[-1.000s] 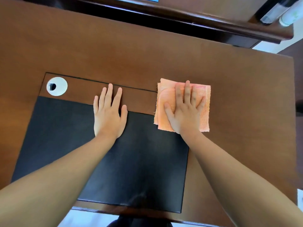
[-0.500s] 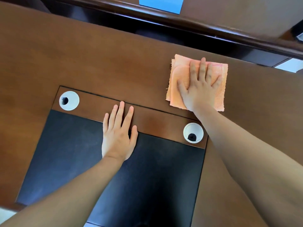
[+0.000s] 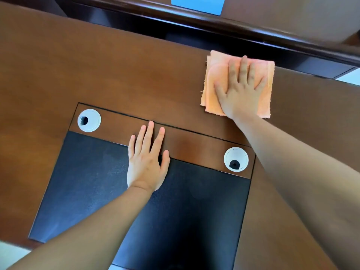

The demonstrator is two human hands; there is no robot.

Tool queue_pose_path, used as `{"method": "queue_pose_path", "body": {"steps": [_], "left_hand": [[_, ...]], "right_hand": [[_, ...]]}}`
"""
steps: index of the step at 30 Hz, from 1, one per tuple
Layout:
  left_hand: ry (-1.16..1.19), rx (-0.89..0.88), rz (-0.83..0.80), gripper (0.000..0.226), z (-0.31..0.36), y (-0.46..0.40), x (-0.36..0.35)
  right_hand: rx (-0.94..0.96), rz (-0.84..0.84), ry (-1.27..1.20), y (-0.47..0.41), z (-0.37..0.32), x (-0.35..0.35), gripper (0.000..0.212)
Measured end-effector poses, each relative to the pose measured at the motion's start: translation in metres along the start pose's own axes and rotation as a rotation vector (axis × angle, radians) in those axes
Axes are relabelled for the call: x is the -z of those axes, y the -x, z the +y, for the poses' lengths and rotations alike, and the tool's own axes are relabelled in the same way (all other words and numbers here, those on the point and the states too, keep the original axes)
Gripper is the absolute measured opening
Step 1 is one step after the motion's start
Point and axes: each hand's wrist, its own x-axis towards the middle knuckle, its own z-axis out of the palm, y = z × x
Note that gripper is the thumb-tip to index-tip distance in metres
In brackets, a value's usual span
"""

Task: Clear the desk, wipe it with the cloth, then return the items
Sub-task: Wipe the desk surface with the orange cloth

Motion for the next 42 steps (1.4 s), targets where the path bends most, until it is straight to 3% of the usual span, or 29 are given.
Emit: {"method": "queue_pose_path", "body": {"steps": [11,22,24,28,30,36,42], "left_hand": [[0.000,-0.004,-0.053,0.062,0.005,0.001,0.011],[0.097,-0.061,-0.076,0.061,-0.001,0.009,0.023],[0.160,-0.137,-0.109,0.059,-0.013,0.013,0.027],[0.161,-0.451,-0.223,0.057,-0.071,0.015,0.042],[0.130,-0.564,-0.207,0.055,-0.108,0.025,0.050],[0.080,-0.440,-0.071,0.054,-0.144,0.085,0.049],[0.135,-0.404,0.013,0.047,-0.143,0.073,0.046]], "right_hand": [[-0.052,0.032,0.013,0.132,-0.010,-0.024,0.078],[-0.233,0.005,-0.011,0.287,-0.044,-0.045,0.078],[-0.265,0.015,-0.012,0.318,-0.053,-0.050,0.078],[-0.314,0.020,0.025,0.377,-0.074,-0.062,0.078],[-0.334,0.027,0.026,0.406,-0.087,-0.067,0.078],[-0.410,0.069,0.060,0.472,-0.134,-0.085,0.079],[-0.393,0.065,0.049,0.460,-0.138,-0.090,0.080]]}}
